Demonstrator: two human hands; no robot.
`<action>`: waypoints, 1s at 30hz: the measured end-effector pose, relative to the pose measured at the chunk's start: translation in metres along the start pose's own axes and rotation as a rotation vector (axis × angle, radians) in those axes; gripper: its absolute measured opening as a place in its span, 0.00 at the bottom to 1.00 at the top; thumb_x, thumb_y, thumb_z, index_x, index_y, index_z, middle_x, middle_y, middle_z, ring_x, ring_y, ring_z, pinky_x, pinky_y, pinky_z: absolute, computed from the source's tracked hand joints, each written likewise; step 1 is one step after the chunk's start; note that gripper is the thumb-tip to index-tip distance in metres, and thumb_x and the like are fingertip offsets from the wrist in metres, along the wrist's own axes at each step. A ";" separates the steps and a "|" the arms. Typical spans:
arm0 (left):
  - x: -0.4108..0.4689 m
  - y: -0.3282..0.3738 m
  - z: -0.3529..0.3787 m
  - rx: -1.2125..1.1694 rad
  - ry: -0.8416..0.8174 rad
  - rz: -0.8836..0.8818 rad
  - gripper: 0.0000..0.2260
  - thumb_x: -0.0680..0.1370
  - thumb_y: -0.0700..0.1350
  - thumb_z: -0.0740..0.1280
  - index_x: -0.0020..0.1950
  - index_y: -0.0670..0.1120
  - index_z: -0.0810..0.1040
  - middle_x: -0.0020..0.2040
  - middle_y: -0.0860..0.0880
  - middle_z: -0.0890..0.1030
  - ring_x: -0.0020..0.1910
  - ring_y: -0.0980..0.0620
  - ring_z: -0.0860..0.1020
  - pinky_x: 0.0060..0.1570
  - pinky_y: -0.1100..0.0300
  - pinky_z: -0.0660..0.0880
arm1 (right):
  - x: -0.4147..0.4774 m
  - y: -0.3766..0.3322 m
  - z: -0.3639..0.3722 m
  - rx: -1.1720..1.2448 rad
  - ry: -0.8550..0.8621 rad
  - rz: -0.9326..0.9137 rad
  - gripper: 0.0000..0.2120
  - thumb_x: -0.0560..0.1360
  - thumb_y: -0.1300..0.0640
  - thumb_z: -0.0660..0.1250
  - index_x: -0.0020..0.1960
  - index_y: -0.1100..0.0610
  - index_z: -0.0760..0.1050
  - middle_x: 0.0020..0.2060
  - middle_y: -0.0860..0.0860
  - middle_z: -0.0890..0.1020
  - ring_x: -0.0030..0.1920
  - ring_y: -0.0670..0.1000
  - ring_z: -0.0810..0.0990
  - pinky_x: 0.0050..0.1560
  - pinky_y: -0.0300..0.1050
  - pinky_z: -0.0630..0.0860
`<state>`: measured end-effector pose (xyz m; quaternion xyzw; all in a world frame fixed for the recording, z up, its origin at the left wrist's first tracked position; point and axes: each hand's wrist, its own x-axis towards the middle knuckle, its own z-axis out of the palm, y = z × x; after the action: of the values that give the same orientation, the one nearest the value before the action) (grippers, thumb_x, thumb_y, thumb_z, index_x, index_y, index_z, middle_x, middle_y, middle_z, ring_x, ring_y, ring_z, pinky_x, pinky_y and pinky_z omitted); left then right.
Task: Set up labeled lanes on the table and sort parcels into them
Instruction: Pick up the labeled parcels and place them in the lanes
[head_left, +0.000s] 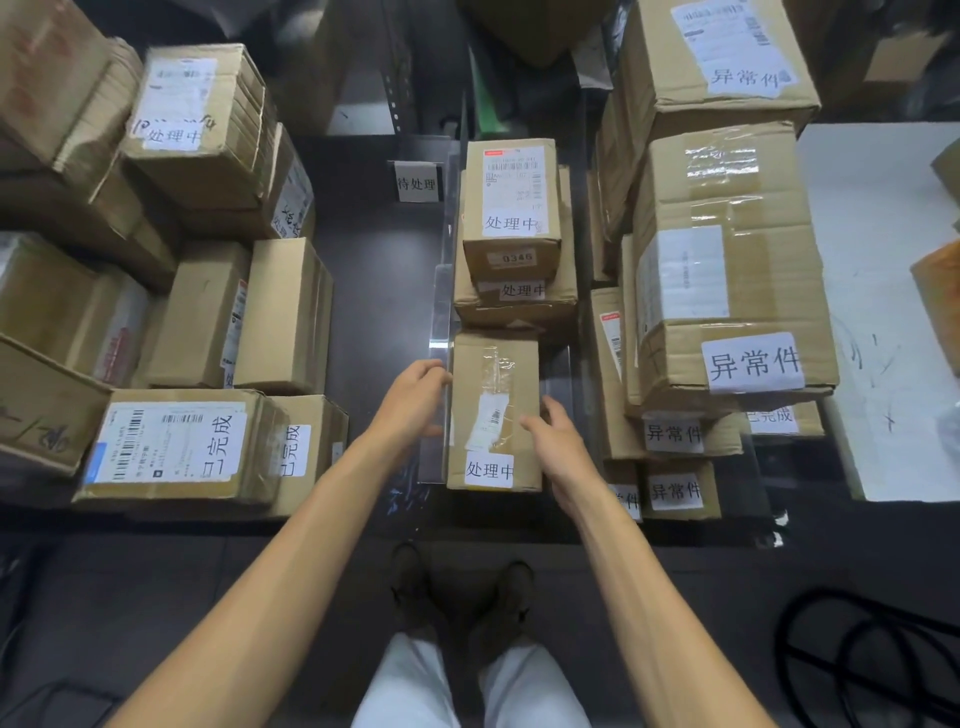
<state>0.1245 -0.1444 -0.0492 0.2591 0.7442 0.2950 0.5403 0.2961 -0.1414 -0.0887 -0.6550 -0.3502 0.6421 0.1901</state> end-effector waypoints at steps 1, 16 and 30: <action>-0.002 0.001 -0.001 0.003 0.010 0.012 0.16 0.85 0.45 0.57 0.72 0.49 0.71 0.65 0.49 0.75 0.65 0.49 0.74 0.62 0.44 0.78 | -0.003 -0.005 0.000 -0.010 0.003 -0.024 0.23 0.83 0.57 0.61 0.77 0.50 0.65 0.65 0.50 0.80 0.58 0.51 0.83 0.62 0.55 0.80; -0.061 0.040 -0.119 -0.107 0.119 0.496 0.11 0.86 0.45 0.56 0.60 0.52 0.77 0.58 0.49 0.82 0.57 0.50 0.81 0.57 0.54 0.78 | -0.097 -0.141 0.107 -0.202 -0.248 -0.569 0.18 0.85 0.53 0.60 0.74 0.51 0.72 0.69 0.44 0.75 0.70 0.46 0.73 0.72 0.46 0.69; -0.133 0.045 -0.354 -0.294 0.344 0.753 0.16 0.78 0.50 0.58 0.60 0.47 0.80 0.53 0.49 0.86 0.53 0.52 0.84 0.50 0.60 0.81 | -0.172 -0.214 0.322 -0.053 -0.436 -0.771 0.13 0.82 0.53 0.63 0.66 0.50 0.78 0.60 0.50 0.84 0.62 0.50 0.82 0.66 0.55 0.78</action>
<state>-0.1736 -0.2636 0.1554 0.3797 0.6271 0.6131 0.2944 -0.0510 -0.1810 0.1497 -0.3304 -0.6171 0.6383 0.3203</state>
